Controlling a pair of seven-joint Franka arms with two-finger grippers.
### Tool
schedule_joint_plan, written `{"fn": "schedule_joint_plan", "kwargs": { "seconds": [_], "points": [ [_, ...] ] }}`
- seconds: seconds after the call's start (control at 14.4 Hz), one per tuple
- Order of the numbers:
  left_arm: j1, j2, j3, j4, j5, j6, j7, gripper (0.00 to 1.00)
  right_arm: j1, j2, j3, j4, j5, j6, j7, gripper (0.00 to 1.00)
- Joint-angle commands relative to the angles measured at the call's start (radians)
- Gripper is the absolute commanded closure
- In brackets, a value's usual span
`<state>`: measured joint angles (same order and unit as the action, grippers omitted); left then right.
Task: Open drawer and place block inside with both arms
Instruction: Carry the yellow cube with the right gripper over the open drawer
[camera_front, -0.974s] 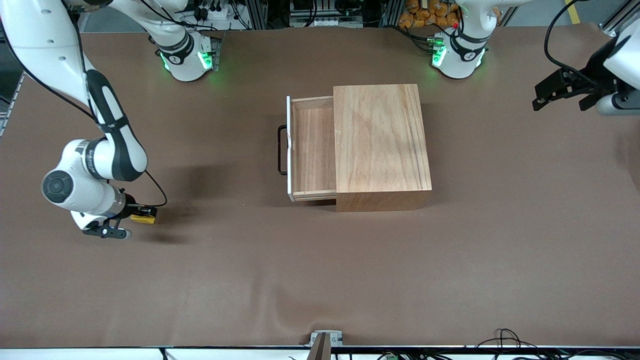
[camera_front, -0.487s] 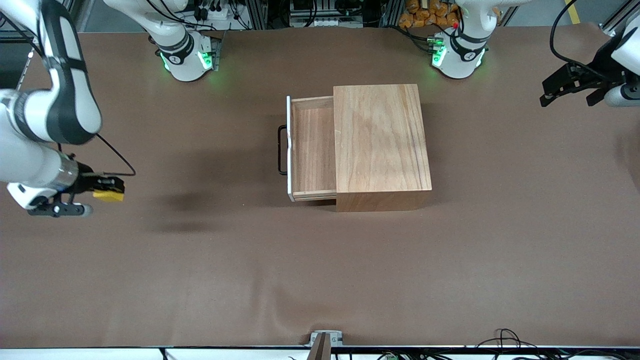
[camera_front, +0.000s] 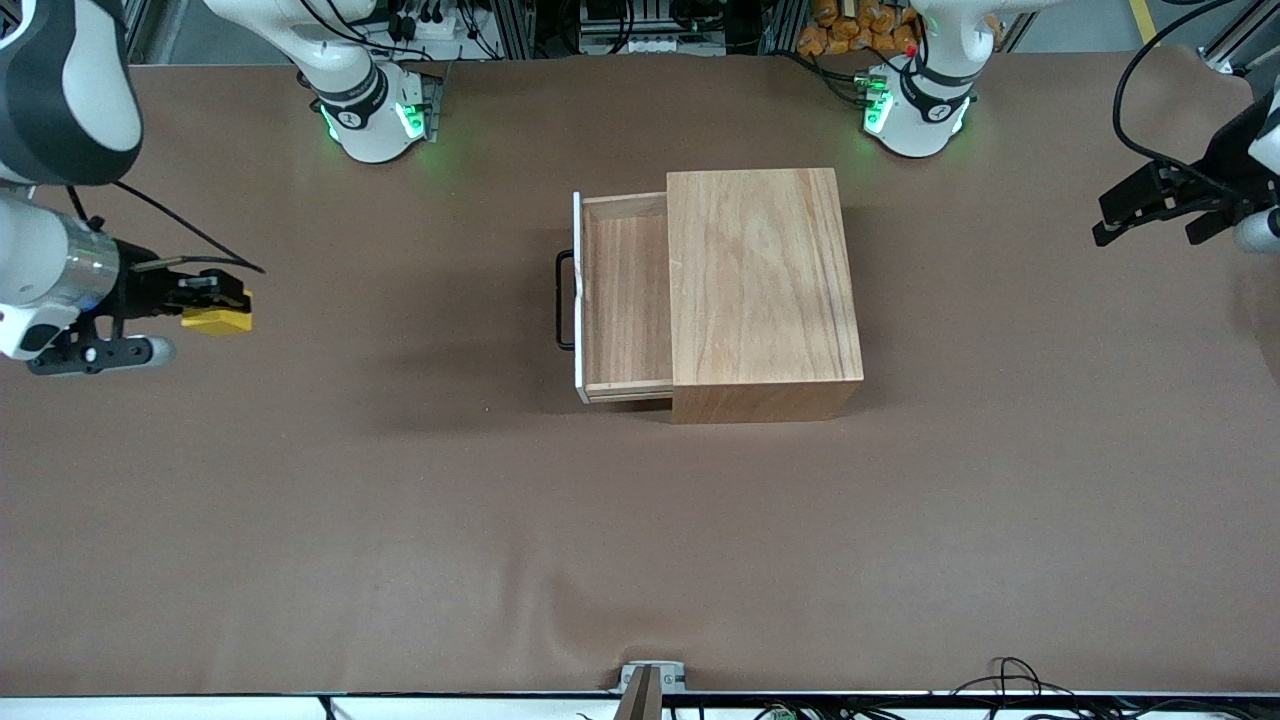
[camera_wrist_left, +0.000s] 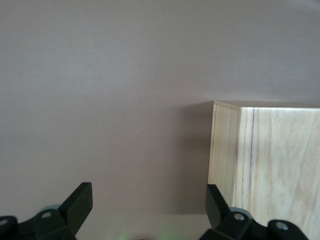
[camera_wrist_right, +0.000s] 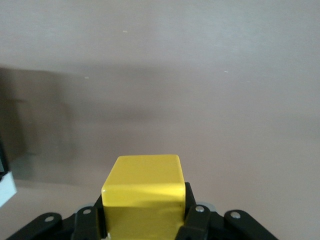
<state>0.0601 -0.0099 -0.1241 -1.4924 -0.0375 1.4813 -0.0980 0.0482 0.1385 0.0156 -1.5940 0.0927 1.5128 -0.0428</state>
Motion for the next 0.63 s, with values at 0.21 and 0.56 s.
{"fn": "schedule_joint_plan", "kwargs": {
  "seconds": [0.21,0.56],
  "points": [
    [0.009,0.015,-0.006,0.029,0.016,-0.013,0.017,0.0,0.261,0.018,-0.005,0.022,0.064,0.024,0.211,0.82],
    [0.007,0.016,-0.006,0.027,-0.002,-0.013,0.009,0.0,0.468,0.067,-0.005,0.016,0.056,0.18,0.411,0.78]
  ]
}}
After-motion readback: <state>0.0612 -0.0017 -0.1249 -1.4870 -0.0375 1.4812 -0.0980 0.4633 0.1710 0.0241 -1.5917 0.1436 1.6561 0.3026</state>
